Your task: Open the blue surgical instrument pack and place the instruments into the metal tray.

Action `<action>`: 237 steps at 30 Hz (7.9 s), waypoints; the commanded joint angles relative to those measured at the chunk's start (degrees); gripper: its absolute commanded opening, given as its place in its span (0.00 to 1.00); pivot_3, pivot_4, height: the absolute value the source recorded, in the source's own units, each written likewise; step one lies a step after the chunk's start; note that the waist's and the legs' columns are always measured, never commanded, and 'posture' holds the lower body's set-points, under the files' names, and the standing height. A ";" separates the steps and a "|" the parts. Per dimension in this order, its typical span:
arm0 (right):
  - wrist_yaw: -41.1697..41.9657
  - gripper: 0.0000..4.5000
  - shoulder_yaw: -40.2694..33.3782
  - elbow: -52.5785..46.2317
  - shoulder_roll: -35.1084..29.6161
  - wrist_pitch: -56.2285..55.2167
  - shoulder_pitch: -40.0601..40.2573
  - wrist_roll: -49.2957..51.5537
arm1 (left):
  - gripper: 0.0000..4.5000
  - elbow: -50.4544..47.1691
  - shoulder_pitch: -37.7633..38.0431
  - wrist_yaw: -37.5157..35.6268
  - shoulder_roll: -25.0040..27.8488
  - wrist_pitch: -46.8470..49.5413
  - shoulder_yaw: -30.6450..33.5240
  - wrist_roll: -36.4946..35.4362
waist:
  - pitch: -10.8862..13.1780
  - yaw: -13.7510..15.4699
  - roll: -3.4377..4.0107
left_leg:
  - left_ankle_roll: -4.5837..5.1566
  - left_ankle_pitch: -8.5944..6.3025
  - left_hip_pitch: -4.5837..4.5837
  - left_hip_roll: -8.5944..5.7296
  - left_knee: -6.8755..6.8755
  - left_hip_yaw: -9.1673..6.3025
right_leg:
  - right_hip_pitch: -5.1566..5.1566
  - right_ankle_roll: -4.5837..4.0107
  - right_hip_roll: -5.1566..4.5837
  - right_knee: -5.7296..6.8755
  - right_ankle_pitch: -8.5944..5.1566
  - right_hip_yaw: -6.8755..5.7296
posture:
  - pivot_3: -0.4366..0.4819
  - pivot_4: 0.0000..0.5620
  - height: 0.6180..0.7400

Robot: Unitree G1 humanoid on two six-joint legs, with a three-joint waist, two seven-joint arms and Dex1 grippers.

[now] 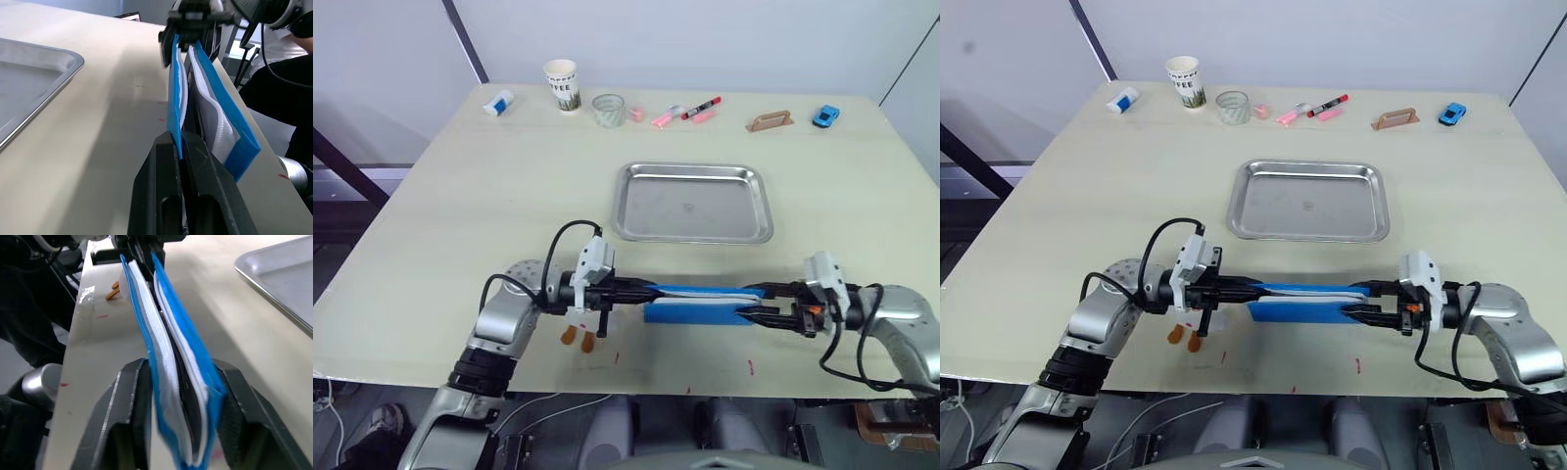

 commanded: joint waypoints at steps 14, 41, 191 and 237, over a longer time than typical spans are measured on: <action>-5.45 0.00 -7.66 -8.06 -1.95 13.59 2.73 12.08 | 0.00 0.81 -0.81 0.14 -0.59 0.56 -1.08 -0.20 | 0.00 -0.14 0.00 | 0.01 0.00 0.08 -0.01 -0.01 -0.10 | 0.18 0.07 0.01 -0.07 -0.05 -0.01 | 0.48 0.27 1.00; -4.45 0.00 8.59 -8.65 -2.42 5.71 8.07 -6.32 | 0.00 12.28 -6.35 8.98 -3.71 0.66 -4.24 9.36 | -0.01 -0.30 -0.01 | 0.01 0.00 0.11 -0.05 0.00 -0.17 | 0.22 0.10 0.04 -0.08 -0.07 0.00 | 0.48 0.27 1.00; -6.62 1.00 16.47 14.24 7.39 -15.21 -1.50 -22.80 | 0.51 -9.38 -3.79 16.02 2.75 10.78 -4.67 4.99 | -0.10 -0.45 -0.39 | 0.01 -0.03 0.73 0.00 -0.22 -0.12 | 0.71 -0.01 0.06 -0.03 -0.28 0.05 | 0.48 0.27 1.00; -7.78 1.00 16.38 12.75 7.14 -13.79 -0.49 -22.60 | 0.33 0.92 -6.72 13.65 -1.97 3.67 -10.68 15.57 | -0.10 -0.45 -0.38 | 0.01 -0.03 0.72 -0.01 -0.22 -0.12 | 0.71 -0.01 0.06 -0.03 -0.28 0.05 | 0.48 0.27 1.00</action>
